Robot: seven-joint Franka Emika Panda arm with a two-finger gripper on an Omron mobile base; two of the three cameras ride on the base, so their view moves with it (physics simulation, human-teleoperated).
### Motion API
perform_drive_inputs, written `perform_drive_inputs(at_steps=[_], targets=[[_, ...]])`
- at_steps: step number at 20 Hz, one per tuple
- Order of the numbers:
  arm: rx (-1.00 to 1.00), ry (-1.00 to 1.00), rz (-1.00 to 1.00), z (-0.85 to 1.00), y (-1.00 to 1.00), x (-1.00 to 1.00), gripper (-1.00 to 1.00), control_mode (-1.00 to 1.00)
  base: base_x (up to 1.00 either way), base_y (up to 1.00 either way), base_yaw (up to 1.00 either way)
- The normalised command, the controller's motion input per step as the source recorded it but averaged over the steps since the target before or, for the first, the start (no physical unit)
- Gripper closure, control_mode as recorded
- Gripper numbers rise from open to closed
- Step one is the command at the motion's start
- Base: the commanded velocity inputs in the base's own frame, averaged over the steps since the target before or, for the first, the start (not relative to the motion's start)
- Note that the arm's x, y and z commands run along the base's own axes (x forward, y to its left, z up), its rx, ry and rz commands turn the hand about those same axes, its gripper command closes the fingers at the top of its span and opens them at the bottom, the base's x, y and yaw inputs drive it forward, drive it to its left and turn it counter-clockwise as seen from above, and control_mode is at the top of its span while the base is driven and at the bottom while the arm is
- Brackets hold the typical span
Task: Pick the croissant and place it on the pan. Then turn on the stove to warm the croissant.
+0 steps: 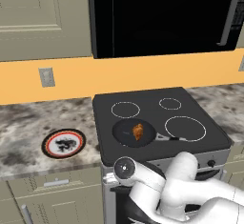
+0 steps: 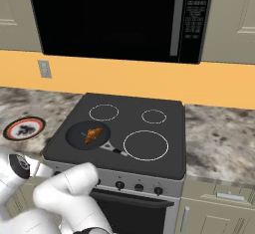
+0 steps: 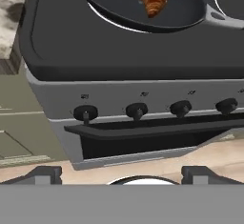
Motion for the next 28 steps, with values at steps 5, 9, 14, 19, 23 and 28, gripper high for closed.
perform_drive_inputs(at_steps=[5,9,14,19,23,28], targets=[[0.02,0.06,0.00,-0.07,-0.19,0.11,-1.00,-1.00,0.00,0.00,0.00],[0.01,0.13,0.00,-0.27,-0.09,0.16,-1.00,-1.00,0.00,0.00,0.00],[0.01,0.06,0.00,-0.29,-0.07,0.20,-1.00,-1.00,0.00,0.00,0.00],[0.00,0.00,0.00,-0.30,-0.16,0.15,-1.00,-1.00,0.00,0.00,0.00],[0.00,0.00,0.00,-0.37,-0.32,0.04,-1.00,-1.00,0.00,0.00,0.00],[0.05,0.00,0.00,-0.33,-0.31,0.06,-1.00,-1.00,0.00,0.00,0.00]])
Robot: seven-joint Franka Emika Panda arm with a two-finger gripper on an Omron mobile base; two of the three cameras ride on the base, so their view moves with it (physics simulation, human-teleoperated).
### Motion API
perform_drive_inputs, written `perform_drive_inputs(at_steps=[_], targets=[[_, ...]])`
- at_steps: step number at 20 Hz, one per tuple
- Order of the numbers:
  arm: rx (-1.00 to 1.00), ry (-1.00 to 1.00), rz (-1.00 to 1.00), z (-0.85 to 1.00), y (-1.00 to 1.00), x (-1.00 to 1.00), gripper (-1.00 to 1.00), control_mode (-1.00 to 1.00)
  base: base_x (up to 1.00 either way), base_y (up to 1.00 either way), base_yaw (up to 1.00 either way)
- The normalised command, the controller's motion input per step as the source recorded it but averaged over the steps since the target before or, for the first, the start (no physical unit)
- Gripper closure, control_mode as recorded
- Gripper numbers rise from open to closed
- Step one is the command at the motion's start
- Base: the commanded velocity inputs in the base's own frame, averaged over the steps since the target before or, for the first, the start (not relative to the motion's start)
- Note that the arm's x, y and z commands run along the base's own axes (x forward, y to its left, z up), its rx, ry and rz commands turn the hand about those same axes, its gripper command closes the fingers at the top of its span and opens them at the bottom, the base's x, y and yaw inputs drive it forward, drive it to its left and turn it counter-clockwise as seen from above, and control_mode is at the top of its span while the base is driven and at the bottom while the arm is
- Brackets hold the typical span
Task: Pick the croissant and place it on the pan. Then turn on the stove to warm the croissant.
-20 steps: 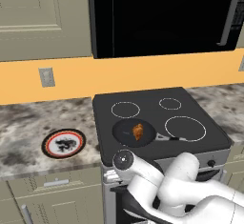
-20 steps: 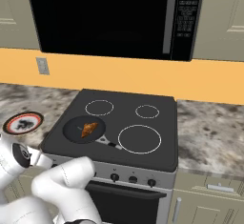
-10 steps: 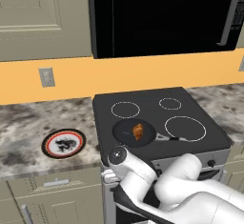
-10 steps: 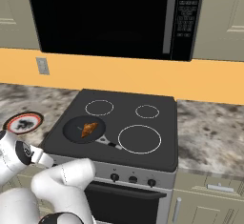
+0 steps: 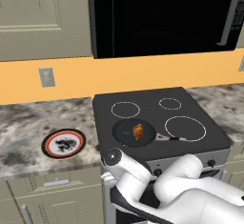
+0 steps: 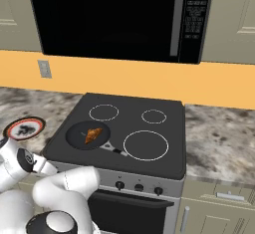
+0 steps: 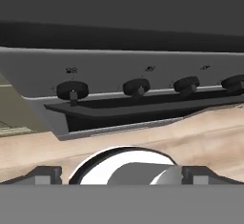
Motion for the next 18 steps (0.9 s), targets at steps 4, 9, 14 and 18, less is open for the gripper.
perform_drive_inputs(at_steps=[4,9,14,18], targets=[[0.11,0.00,0.03,-0.23,-0.29,0.16,-1.00,-1.00,0.00,0.00,0.00],[0.07,-0.03,0.09,-0.26,-0.29,0.23,-1.00,-1.00,0.00,0.00,0.00],[0.00,-0.06,0.14,-0.32,-0.35,0.12,-1.00,-1.00,0.00,0.00,0.00],[0.00,-0.07,0.14,-0.32,-0.38,0.13,-1.00,-1.00,0.00,0.00,0.00]])
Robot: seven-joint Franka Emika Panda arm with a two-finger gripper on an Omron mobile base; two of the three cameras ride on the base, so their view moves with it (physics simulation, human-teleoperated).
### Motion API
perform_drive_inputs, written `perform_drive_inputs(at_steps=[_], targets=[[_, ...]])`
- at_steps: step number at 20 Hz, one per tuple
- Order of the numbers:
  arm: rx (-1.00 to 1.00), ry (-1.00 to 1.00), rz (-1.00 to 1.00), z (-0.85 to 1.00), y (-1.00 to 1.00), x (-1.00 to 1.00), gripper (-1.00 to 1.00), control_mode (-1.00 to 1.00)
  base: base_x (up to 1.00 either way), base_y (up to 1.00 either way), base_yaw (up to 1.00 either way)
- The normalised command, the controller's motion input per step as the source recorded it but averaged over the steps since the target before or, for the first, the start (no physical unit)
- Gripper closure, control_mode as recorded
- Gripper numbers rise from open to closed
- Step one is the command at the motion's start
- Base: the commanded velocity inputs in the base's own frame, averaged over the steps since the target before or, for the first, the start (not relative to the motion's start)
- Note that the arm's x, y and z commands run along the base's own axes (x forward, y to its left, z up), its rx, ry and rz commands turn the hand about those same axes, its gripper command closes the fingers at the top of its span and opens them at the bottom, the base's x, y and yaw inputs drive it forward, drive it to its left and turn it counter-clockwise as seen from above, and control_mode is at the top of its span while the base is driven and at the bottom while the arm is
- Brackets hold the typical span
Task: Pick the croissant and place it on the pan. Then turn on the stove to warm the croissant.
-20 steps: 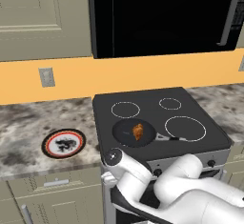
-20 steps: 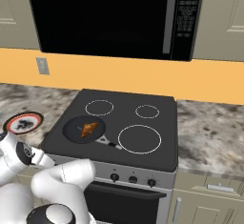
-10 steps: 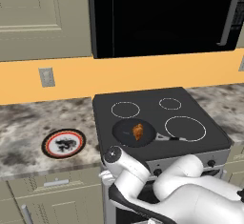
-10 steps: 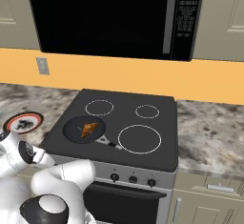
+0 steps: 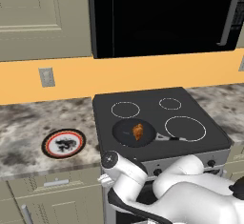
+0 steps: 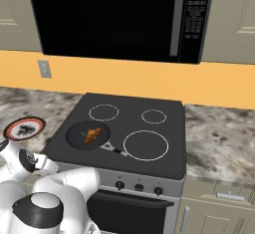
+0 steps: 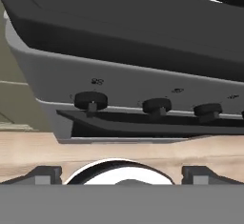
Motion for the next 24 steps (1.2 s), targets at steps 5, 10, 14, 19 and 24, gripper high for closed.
perform_drive_inputs(at_steps=[5,10,14,19,24], targets=[[0.08,-0.06,0.13,-0.30,-0.45,0.18,-1.00,-1.00,0.00,0.00,0.00],[0.19,-0.05,0.11,-0.33,-0.58,0.19,-1.00,-1.00,0.00,0.00,0.00],[0.22,-0.06,0.08,-0.37,-0.74,0.10,-1.00,-1.00,0.00,0.00,0.00],[0.17,-0.07,0.05,-0.45,-0.81,0.06,-1.00,-1.00,0.00,0.00,0.00],[0.10,-0.08,0.02,-0.58,-0.95,0.00,-1.00,-1.00,0.00,0.00,0.00]])
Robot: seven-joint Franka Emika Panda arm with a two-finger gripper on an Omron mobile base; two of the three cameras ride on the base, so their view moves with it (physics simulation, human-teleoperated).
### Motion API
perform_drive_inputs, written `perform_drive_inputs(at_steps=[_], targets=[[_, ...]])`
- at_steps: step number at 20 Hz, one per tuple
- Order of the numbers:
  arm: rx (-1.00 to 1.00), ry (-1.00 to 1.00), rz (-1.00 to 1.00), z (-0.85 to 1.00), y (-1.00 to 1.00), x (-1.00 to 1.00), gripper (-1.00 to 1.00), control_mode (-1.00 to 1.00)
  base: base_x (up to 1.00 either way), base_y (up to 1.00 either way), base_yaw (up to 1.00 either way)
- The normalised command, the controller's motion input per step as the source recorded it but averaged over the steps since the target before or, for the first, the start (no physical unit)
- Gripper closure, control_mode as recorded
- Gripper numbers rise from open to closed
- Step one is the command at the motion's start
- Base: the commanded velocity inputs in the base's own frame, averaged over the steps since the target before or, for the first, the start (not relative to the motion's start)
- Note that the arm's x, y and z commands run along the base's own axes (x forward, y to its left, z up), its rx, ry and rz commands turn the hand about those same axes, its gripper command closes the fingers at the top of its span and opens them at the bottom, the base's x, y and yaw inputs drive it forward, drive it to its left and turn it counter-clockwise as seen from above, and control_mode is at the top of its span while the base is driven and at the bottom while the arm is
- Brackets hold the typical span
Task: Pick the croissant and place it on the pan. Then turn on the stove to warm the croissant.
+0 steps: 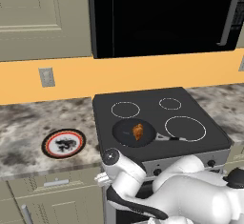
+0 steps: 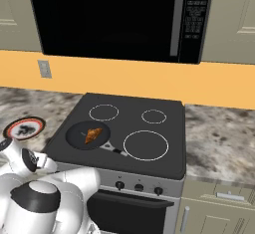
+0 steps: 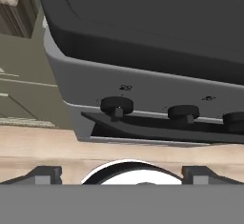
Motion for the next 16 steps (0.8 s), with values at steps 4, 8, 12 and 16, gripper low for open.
perform_drive_inputs(at_steps=[4,8,12,16], targets=[[0.04,-0.11,0.01,-0.61,-1.00,0.02,-1.00,-1.00,0.00,0.00,0.00],[0.02,-0.11,0.01,-0.65,-1.00,0.16,-1.00,-1.00,0.00,0.00,0.00],[0.03,-0.09,0.02,-0.70,-0.99,0.37,-1.00,-1.00,0.00,0.00,0.00],[0.01,-0.07,0.02,-0.66,-0.94,0.47,-1.00,-1.00,0.00,0.00,0.00]])
